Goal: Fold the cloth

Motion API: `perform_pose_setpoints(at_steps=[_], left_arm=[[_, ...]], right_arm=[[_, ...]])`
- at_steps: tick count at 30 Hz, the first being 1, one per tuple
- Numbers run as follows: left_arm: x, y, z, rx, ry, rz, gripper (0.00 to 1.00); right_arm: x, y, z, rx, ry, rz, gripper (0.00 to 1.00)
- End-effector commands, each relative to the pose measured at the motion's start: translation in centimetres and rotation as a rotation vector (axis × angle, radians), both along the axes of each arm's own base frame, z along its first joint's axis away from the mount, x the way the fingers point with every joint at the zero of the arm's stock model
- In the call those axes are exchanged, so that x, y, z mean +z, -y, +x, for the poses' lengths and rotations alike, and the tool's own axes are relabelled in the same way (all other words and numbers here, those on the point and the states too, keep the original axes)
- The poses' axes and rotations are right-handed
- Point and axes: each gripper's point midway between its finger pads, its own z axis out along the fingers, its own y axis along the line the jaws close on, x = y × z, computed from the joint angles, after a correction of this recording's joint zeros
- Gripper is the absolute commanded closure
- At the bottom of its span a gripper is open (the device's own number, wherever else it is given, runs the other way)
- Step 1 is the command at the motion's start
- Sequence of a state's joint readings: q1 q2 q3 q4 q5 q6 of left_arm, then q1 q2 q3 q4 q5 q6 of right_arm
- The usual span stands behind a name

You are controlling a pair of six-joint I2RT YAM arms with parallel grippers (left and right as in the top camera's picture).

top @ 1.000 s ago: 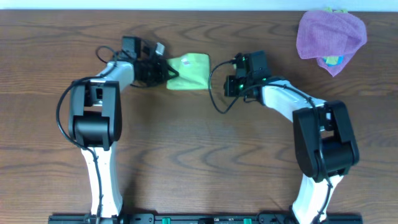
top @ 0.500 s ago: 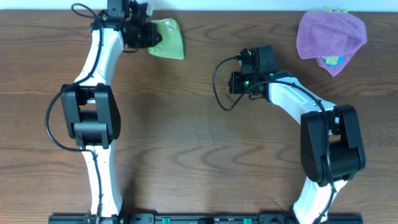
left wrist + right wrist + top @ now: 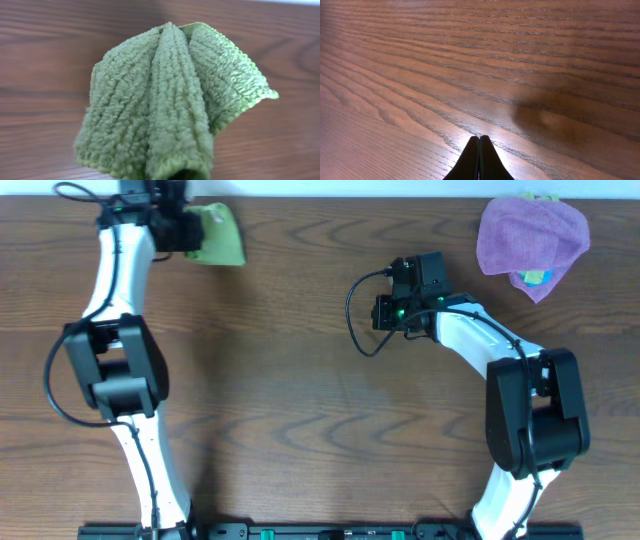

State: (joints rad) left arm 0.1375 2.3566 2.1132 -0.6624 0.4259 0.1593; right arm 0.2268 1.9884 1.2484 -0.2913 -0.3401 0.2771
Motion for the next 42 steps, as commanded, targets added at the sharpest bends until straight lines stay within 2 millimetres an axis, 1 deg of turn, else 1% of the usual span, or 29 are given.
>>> perform_pose_setpoints(at_steps=[1,4,7,11,14,18,20,22,25,30,34,37,38,39,40,41,42], left_arm=[[0.9,-2.7,0.8,0.013,0.053,0.048,0.94],[1.3,-4.8,1.1,0.040,0.082,0.060,0.94],[1.3,-6.5,1.5,0.047,0.112,0.082,0.95],[0.3,-8.1,2.4,0.057,0.144,0.098,0.95],[-0.5,-9.0,3.1,0.070,0.165,0.104,0.94],[-0.8,-9.9,3.7,0.081,0.190,0.111,0.94],[-1.2,-10.4,3.8,0.090,0.194,0.115,0.95],[-2.2,-11.5,3.9,0.110,0.189,0.127,0.94],[-3.1,-12.6,4.1,0.129,0.193,0.133,0.95],[-3.8,-14.4,4.7,0.153,0.227,0.147,0.95],[-4.5,-15.1,5.3,0.162,0.257,0.157,0.94],[-5.2,-15.3,5.7,0.165,0.270,0.162,0.94],[-5.2,-15.4,5.8,0.168,0.275,0.167,0.88],[-5.4,-15.7,5.9,0.177,0.279,0.178,0.76],[-5.4,-16.3,6.0,0.205,0.280,0.198,0.60],[-5.4,-16.7,6.0,0.223,0.277,0.214,0.57],[-5.5,-17.1,6.0,0.239,0.274,0.232,0.48]], right_arm=[[1.4,0.3,0.7,0.000,0.042,-0.011,0.98],[1.3,0.5,0.7,-0.005,0.036,-0.020,0.99],[1.3,0.5,0.6,-0.005,0.035,-0.019,0.98],[1.2,0.7,0.7,-0.020,0.031,-0.021,0.99],[1.2,0.8,0.8,-0.033,0.029,-0.023,0.99],[1.2,1.3,0.9,-0.067,0.016,-0.010,0.99],[1.2,1.5,1.0,-0.079,0.012,-0.007,0.98],[1.2,1.8,1.1,-0.096,0.007,-0.001,0.99],[1.2,2.0,1.2,-0.108,0.003,0.003,0.99],[1.2,2.2,1.3,-0.130,-0.004,0.012,0.98],[1.6,2.4,1.6,-0.148,-0.004,0.021,0.99],[2.2,2.3,2.1,-0.154,0.007,0.027,0.98],[2.4,2.3,2.2,-0.154,0.009,0.028,0.98],[2.6,2.3,2.3,-0.154,0.010,0.028,0.99],[2.9,2.3,2.5,-0.154,0.013,0.029,0.99],[3.0,2.3,2.6,-0.154,0.015,0.029,0.98],[3.2,2.2,2.6,-0.154,0.018,0.030,0.98]])
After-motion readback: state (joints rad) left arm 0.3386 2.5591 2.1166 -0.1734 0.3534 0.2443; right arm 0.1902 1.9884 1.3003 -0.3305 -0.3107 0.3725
